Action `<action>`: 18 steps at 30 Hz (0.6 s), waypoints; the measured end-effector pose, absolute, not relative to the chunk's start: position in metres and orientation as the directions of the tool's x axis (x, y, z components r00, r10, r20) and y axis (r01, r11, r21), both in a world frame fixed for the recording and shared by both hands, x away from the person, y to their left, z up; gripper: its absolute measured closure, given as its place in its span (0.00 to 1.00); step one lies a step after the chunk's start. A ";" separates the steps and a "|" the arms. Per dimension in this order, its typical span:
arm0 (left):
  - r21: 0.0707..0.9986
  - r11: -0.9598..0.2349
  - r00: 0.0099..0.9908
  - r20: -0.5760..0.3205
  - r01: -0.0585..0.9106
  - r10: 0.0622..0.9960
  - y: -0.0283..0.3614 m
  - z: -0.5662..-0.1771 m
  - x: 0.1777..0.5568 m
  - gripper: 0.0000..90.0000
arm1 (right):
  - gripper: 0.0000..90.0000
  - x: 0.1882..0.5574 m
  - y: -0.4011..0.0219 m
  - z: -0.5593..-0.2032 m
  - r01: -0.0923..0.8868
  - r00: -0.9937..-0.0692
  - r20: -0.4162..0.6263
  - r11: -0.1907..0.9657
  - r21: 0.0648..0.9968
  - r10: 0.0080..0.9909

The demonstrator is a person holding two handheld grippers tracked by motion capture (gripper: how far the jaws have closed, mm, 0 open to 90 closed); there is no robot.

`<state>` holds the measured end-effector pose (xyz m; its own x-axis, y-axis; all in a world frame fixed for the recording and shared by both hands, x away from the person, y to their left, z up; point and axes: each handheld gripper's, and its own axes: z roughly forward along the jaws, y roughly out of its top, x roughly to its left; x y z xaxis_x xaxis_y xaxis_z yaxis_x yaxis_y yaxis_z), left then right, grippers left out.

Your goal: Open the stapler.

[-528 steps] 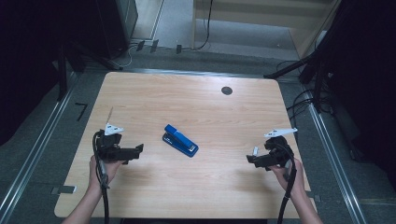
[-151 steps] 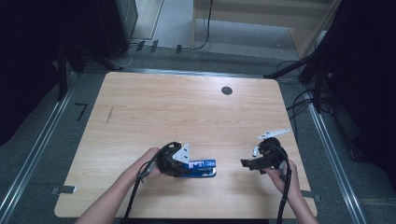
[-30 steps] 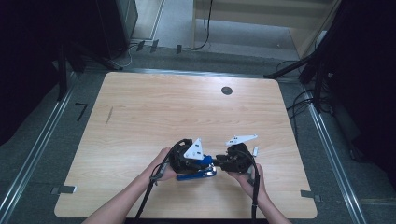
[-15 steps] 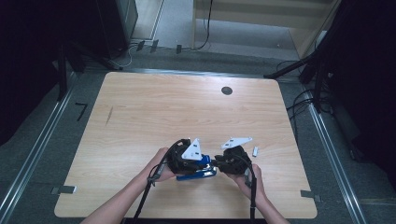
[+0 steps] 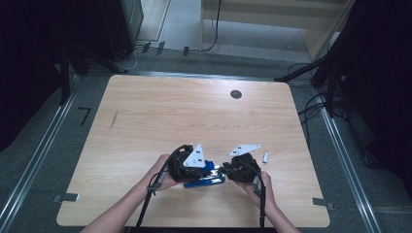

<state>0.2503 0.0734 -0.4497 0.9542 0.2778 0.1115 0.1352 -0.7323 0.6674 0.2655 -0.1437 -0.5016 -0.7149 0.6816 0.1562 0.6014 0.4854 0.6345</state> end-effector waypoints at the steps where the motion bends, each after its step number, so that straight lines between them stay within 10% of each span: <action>1: 0.670 -0.730 0.954 0.111 0.135 0.279 0.075 -0.449 0.250 0.74 | 0.87 0.265 -0.143 -0.502 0.598 -0.716 0.153 0.486 0.637 0.681; 18: 0.666 -0.730 0.951 0.103 0.152 0.292 0.091 -0.442 0.244 0.74 | 0.90 0.263 -0.142 -0.501 0.597 -0.718 0.146 0.494 0.633 0.681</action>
<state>0.2444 0.0913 -0.4416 0.9510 0.2916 0.1030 0.1517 -0.7303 0.6661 0.2635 -0.1416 -0.5013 -0.7179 0.6807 0.1459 0.5966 0.4936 0.6328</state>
